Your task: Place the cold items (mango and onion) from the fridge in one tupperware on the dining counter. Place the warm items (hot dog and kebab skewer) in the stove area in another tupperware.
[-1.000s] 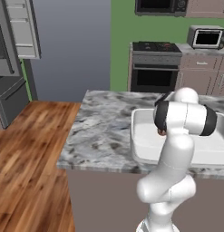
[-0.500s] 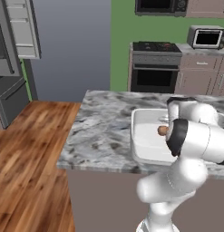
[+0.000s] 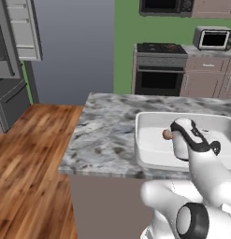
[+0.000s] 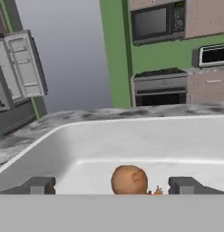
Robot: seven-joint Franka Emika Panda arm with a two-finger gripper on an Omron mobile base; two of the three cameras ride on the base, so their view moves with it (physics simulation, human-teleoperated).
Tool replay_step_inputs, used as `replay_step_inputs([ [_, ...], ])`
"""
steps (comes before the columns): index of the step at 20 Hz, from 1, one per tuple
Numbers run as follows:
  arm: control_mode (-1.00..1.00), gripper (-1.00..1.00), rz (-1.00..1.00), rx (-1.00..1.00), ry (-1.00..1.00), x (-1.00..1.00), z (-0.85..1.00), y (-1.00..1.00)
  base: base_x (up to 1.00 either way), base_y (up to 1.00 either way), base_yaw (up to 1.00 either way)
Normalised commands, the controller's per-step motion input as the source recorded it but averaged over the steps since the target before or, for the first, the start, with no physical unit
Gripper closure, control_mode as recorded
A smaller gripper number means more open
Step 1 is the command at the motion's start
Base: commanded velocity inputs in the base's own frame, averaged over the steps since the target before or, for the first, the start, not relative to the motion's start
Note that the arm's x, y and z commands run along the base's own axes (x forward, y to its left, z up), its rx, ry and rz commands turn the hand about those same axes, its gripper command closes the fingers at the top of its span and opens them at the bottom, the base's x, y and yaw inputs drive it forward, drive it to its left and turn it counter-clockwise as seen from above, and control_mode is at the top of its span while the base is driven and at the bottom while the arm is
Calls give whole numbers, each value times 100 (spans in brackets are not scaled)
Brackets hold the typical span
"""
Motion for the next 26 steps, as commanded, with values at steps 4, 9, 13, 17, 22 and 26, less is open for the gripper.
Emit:
replay_step_inputs([
  [4, -100, -100, 0, -22, 20, -76, 100, 0, 0, 0, 0],
  [9, -100, -100, 0, -28, 21, -78, 100, 0, 0, 0, 0],
  [13, -100, -100, 1, -45, 43, -77, 100, 5, 0, 0, 0],
  [17, -100, -100, 8, -21, 47, -58, 78, 37, 0, 0, 0],
  [22, -100, -100, 15, 4, 19, -45, -33, 43, 0, 0, 0],
  [26, -100, -100, 25, 12, 1, -39, -81, 12, 0, 0, 0],
])
